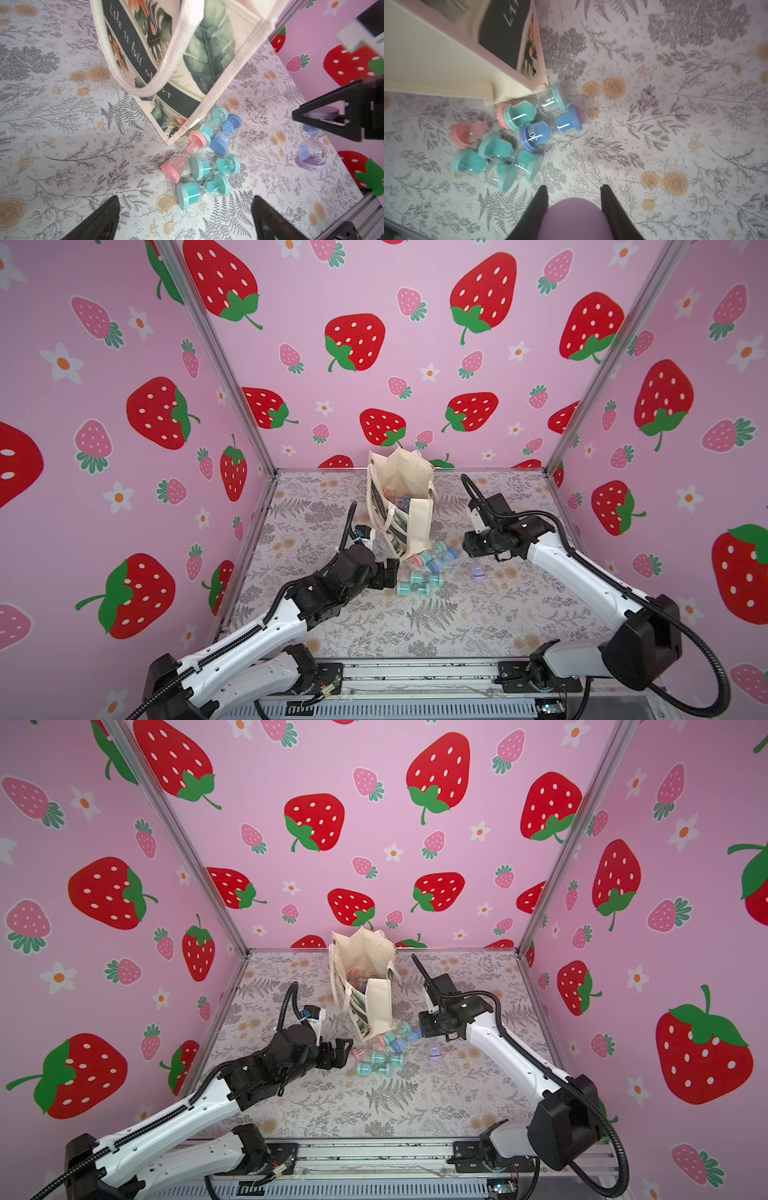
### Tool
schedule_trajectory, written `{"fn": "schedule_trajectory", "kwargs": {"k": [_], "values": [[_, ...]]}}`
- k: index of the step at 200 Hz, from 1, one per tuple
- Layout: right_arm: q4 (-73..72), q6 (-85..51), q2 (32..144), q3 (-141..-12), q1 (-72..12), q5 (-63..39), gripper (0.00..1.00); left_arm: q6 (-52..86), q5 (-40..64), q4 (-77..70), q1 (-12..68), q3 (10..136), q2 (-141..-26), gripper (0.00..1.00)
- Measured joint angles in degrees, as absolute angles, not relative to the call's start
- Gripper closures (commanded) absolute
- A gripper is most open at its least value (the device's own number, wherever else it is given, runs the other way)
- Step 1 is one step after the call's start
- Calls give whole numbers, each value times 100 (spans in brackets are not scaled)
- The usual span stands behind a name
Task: Put the hourglass into the canvas bag
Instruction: Pick up the hourglass from the center of the board.
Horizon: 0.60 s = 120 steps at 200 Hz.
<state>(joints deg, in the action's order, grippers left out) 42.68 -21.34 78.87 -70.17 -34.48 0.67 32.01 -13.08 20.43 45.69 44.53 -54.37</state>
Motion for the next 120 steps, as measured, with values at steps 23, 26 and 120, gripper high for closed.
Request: {"fn": "schedule_trajectory", "kwargs": {"k": [23,26,120], "values": [[4150,-2185,7896,-7601,-3479,-62,62,3103,-1251,2099,4375,4639,-5437,1],[4119,-2196,7900,-7669,-3485,-80,62,3092,-1240,2102,4353,4663,-5437,1],[3350,-2290,9129,-10005,-3826,-235,62,2805,-786,2228,3647,5245,-5513,1]]}}
